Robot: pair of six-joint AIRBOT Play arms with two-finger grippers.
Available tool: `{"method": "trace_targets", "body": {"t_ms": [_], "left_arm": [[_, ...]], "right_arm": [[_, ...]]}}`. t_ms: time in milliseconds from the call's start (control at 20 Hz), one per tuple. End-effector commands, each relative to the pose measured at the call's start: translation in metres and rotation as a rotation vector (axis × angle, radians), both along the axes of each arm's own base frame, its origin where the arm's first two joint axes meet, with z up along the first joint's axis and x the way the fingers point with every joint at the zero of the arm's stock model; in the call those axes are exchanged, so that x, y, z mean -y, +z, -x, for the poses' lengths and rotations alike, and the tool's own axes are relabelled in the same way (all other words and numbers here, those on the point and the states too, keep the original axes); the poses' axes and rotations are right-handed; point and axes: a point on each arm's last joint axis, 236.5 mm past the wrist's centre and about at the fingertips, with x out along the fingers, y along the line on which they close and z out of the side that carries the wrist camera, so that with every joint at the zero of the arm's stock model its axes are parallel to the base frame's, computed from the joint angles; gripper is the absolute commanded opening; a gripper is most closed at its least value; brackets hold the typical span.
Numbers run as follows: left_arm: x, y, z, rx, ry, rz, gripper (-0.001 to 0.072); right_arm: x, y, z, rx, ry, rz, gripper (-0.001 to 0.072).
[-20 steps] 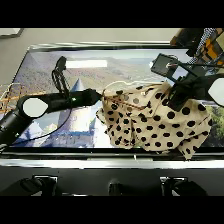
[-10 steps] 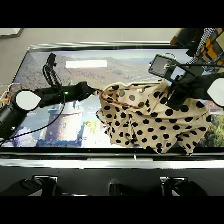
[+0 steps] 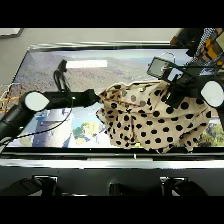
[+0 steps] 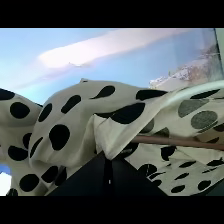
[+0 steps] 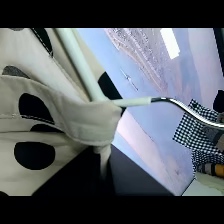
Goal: Fold the clothes and pants, and hang the long-sleeved shirts on hangers.
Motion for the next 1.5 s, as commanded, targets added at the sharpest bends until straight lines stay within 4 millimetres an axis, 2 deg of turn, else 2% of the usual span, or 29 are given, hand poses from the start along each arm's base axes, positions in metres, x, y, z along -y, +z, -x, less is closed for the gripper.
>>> {"method": "trace_targets", "body": {"t_ms": [0,100,200,500,650,750,950,1050,1200,1350,1450], "left_arm": [[0.019,-0.028,0.003,-0.084,-0.02,0.009,0.0023],[0.024,-0.025,-0.002,-0.091,0.002,0.052,0.0022],[0.028,-0.012,-0.007,-0.056,0.001,0.085,0.0023],[0.037,0.028,-0.005,0.006,-0.057,0.128,0.0022],[0.037,0.04,-0.005,0.016,-0.073,0.133,0.0022],[0.037,0.049,-0.004,0.035,-0.091,0.132,0.0022],[0.039,0.084,-0.018,0.128,-0.065,0.173,0.0022],[0.043,0.095,-0.018,0.151,-0.066,0.19,0.0022],[0.06,0.104,-0.008,0.172,-0.091,0.221,0.0022],[0.082,0.101,0.018,0.172,-0.179,0.207,0.0022],[0.098,0.097,0.039,0.206,-0.266,0.178,0.0022]], "right_arm": [[0.005,-0.005,0.006,-0.031,-0.014,0.014,0.0018],[0.007,-0.006,0.007,-0.036,-0.017,0.022,0.0018],[0.009,-0.007,0.005,-0.036,-0.014,0.041,0.0018],[0.013,-0.021,-0.007,-0.059,-0.024,0.086,0.0018],[0.016,-0.017,-0.015,-0.024,-0.027,0.107,0.0018],[0.016,-0.017,-0.017,-0.02,-0.025,0.108,0.0018],[0.013,-0.017,-0.017,-0.019,-0.023,0.094,0.0018],[0.004,-0.018,-0.016,-0.024,-0.004,0.074,0.0018],[-0.023,-0.021,-0.014,-0.02,-0.005,0.013,0.0018],[-0.033,-0.023,-0.022,-0.005,-0.062,-0.067,0.0018],[-0.036,-0.016,-0.027,0.029,-0.057,-0.082,0.0018]]}}
